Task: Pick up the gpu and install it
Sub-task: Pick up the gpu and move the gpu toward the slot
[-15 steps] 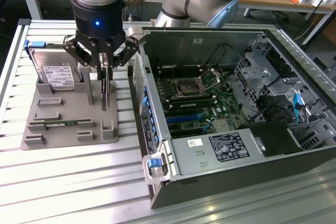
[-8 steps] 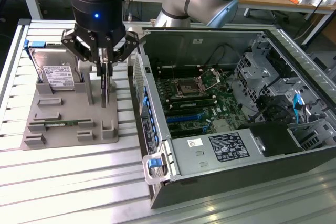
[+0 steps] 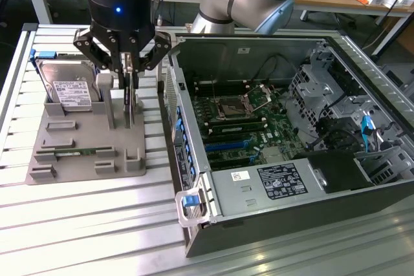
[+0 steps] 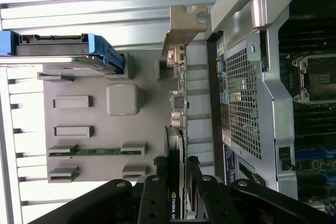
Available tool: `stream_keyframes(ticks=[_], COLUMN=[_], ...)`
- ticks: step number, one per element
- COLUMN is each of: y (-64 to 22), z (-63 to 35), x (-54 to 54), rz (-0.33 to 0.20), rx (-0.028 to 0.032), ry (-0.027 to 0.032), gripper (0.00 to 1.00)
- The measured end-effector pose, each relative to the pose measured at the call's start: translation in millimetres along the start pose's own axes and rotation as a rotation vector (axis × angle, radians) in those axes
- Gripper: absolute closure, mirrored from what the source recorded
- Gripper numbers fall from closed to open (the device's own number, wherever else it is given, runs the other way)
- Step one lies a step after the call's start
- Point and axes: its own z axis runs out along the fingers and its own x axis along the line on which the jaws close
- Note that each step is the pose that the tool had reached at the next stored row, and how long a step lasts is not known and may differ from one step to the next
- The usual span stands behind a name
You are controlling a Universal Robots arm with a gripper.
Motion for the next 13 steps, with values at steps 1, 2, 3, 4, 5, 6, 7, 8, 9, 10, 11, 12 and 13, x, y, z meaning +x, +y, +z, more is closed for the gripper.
stream_keyframes(ticks=[1,2,3,4,5,6,7,8,9,10,11,12,13], y=[0.0,0.1,0.2,0.2,0.2,0.3,0.3,0.4,0.4,0.4,0.5,0.5,0.5], z=[-1.4,-3.4,-5.2,-6.3,-7.1,-8.9,-10.3,-11.7,-12.8,-13.7,-15.2,-16.4,-17.3], x=[0.0,-0.1,-0.1,-0.2,-0.2,-0.2,-0.3,-0.3,-0.3,-0.4,-0.4,-0.4,-0.4], rz=[0.000,0.000,0.000,0.000,0.000,0.000,0.000,0.000,0.000,0.000,0.000,0.000,0.000], rx=[0.0001,0.0001,0.0001,0.0001,0.0001,0.0000,-0.0001,0.0000,0.0001,0.0000,0.0001,0.0000,0.0001], ry=[0.0000,0.0000,0.0000,0.0001,0.0000,0.0000,-0.0001,0.0000,0.0000,0.0000,0.0001,0.0000,0.0000], gripper=[0.74,0.74,0.74,0.74,0.74,0.74,0.74,0.74,0.74,0.74,0.74,0.74,0.74])
